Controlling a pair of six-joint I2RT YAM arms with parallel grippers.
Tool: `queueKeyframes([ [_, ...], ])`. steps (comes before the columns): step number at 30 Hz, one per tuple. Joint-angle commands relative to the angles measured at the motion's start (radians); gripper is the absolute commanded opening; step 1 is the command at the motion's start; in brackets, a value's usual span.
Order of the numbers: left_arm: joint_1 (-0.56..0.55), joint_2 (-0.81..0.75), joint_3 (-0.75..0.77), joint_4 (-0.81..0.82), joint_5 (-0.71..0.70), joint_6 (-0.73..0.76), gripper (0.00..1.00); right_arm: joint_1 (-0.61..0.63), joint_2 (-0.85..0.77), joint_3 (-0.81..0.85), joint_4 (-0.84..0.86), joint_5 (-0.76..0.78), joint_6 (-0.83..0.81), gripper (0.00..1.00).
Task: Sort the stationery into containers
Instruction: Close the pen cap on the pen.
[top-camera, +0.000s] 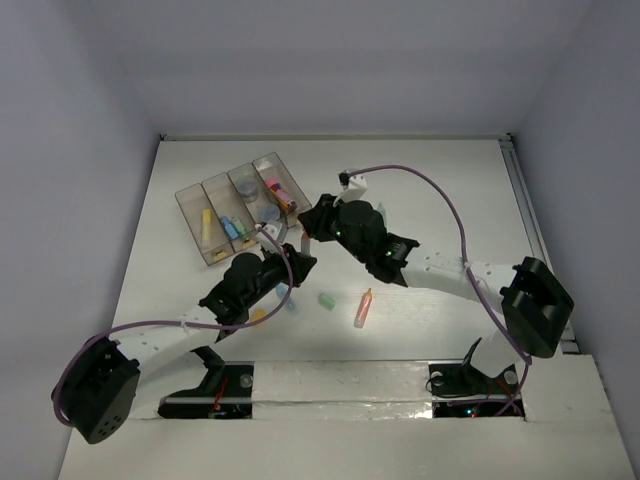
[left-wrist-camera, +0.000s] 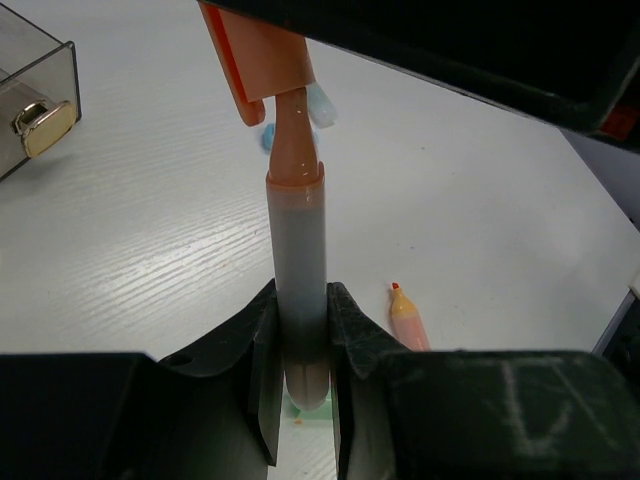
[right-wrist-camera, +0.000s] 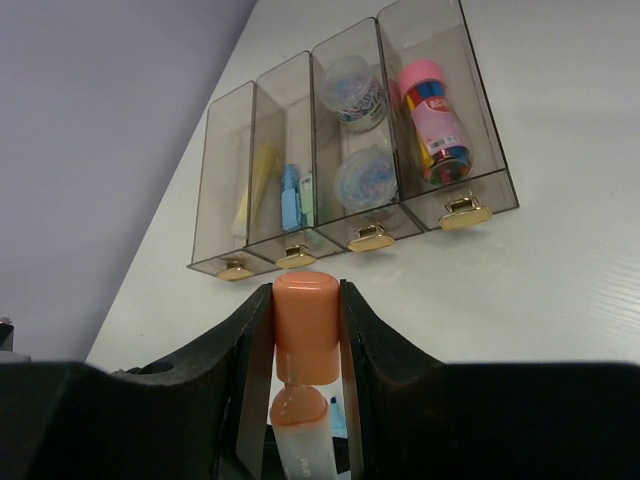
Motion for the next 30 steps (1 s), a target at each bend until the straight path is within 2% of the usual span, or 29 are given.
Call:
queueKeyframes([
  [1, 0.005, -0.028, 0.041, 0.043, -0.014, 0.01, 0.0, 0.022, -0.042, -0.021, 0.065, 0.042, -0.019, 0.0],
  [13, 0.005, -0.043, 0.037, 0.05, -0.023, 0.004, 0.0, 0.125, -0.059, -0.062, 0.107, 0.119, -0.025, 0.0],
  [23, 0.005, -0.097, 0.02, 0.072, -0.011, -0.019, 0.0, 0.146, -0.056, -0.116, 0.098, 0.151, 0.015, 0.0],
  [30, 0.005, -0.111, 0.029, 0.057, 0.008, -0.009, 0.0, 0.146, -0.06, -0.103, 0.048, 0.141, -0.073, 0.0],
])
